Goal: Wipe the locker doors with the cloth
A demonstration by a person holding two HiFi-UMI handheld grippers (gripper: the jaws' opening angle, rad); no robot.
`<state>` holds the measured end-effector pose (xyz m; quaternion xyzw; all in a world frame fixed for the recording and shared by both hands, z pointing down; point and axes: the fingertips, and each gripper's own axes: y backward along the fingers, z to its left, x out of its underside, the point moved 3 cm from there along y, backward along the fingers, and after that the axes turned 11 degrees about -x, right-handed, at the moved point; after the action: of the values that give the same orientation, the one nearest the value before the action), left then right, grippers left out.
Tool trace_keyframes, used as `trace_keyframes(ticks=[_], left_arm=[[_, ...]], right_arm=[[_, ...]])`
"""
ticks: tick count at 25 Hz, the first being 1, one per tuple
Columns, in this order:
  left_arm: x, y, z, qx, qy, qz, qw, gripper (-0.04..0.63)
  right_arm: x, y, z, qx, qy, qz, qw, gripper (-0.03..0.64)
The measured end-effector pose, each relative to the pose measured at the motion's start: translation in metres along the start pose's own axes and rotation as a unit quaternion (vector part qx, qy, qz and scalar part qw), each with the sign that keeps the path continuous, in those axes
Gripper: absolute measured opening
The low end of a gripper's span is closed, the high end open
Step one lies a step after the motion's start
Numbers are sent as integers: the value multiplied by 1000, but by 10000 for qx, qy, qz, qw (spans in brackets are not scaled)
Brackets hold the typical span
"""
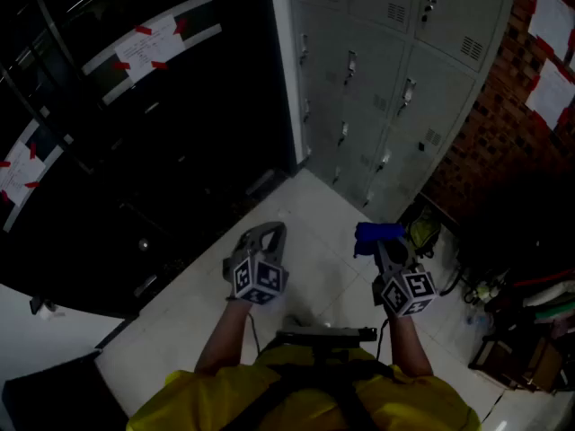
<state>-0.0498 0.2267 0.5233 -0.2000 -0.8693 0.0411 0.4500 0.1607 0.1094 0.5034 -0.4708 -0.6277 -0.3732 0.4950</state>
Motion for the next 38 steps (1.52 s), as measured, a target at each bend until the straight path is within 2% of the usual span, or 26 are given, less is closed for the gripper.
trace_keyframes(ticks=[8,14,19,24,27,31,38], left_arm=[[-17,-69,19,563,-290,-352,9974,-2],[-46,-142,-10,1295,-235,-681,9890,-2],[-83,-236,-9,1253,-255,-881,9879,-2],[-132,-338,4,1093,-774,-831,9875,-2],[-169,-384,7,979,-866,-1006,9863,-2],[-216,-439,-19,1375,-1141,-1390,9740,-2],[-288,-498,-50,1963,-1330,-2146,9475,-2]], right_arm=[[-16,-28,-9,522,131,-141,9985,72],[-23,-28,-73,1193,55,-225,9926,72],[-38,-73,-157,1090,130,-395,9932,72],[-87,-124,-252,1008,333,-769,9914,72],[-111,-132,-294,1032,431,-868,9899,72],[-124,-117,-348,1581,395,-882,9827,72],[-151,-103,-395,2293,514,-873,9681,72]])
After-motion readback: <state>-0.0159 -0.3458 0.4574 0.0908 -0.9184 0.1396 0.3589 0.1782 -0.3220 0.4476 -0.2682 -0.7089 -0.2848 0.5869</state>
